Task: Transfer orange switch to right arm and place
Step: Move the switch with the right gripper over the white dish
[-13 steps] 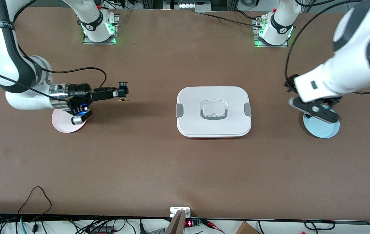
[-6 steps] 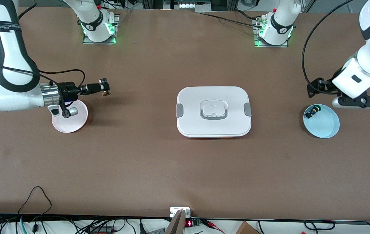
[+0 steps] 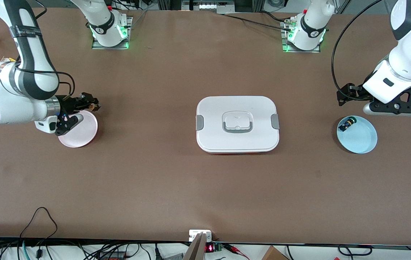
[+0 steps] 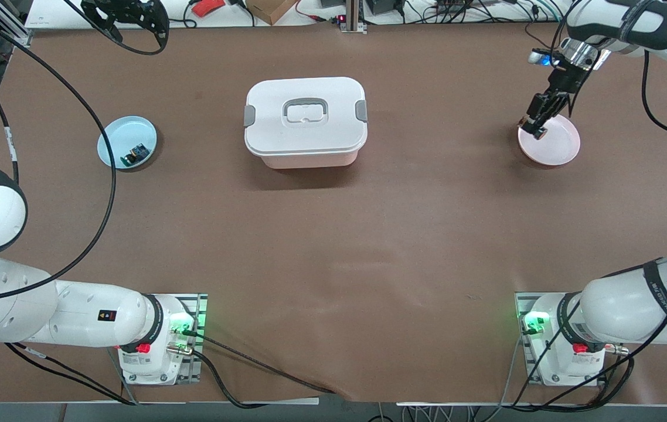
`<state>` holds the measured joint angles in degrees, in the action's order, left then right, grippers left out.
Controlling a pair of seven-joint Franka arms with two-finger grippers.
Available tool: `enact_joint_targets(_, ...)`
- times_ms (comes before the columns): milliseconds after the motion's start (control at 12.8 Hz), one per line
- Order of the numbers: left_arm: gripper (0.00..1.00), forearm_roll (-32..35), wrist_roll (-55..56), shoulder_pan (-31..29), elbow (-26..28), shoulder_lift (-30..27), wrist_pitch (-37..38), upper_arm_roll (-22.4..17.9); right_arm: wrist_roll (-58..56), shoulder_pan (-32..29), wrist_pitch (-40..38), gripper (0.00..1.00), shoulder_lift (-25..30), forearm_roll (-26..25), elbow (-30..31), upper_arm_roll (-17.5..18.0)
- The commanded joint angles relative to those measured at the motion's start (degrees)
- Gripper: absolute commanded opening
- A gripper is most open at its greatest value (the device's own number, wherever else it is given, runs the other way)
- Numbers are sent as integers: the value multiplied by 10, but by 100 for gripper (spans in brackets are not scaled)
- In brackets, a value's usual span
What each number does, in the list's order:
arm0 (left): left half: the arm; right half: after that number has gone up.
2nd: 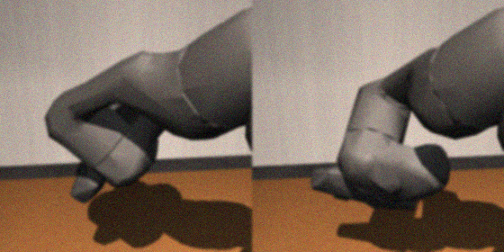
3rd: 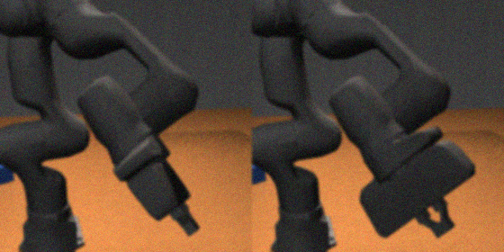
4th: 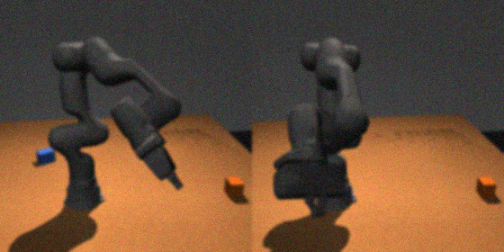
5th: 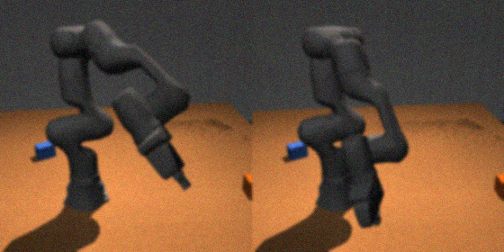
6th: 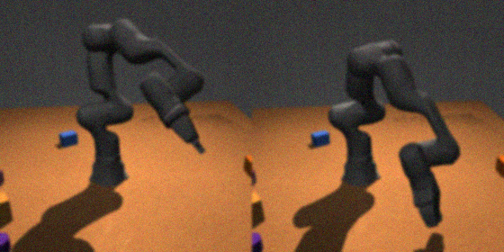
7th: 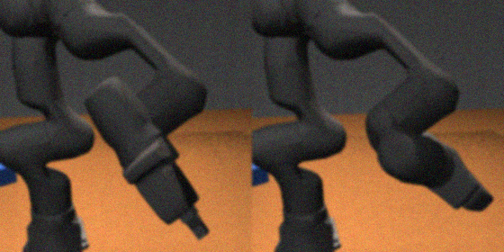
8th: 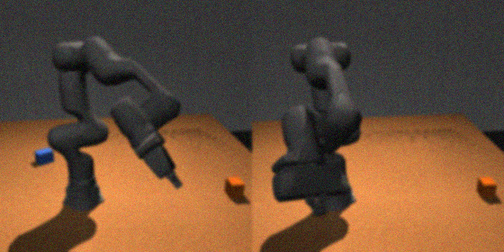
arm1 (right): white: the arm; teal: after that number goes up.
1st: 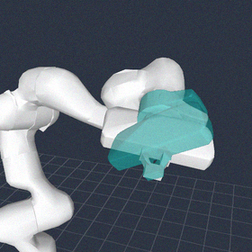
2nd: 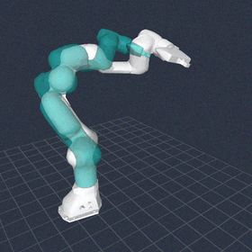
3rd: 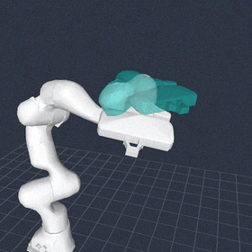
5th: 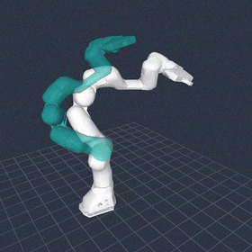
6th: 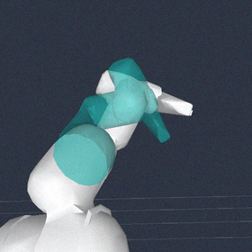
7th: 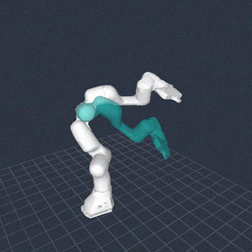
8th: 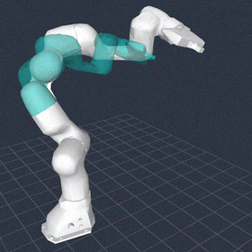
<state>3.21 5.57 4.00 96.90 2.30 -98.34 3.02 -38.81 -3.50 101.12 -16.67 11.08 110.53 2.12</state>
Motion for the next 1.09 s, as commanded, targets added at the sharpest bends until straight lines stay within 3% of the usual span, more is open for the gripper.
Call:
enact_joint_targets(0,100,-1,6,2,15,-14,-28,-1,-92,-3,48,31,6,-93,7,5)
enact_joint_targets(311,100,-1,7,1,30,-26,-28,4,-176,-7,119,31,6,-199,31,5)
enact_joint_targets(623,100,-1,15,0,38,-35,-24,10,-309,-40,227,31,8,-209,90,5)
enact_joint_targets(1012,100,0,49,1,33,-35,-7,18,-431,-51,333,31,-15,-212,115,4)
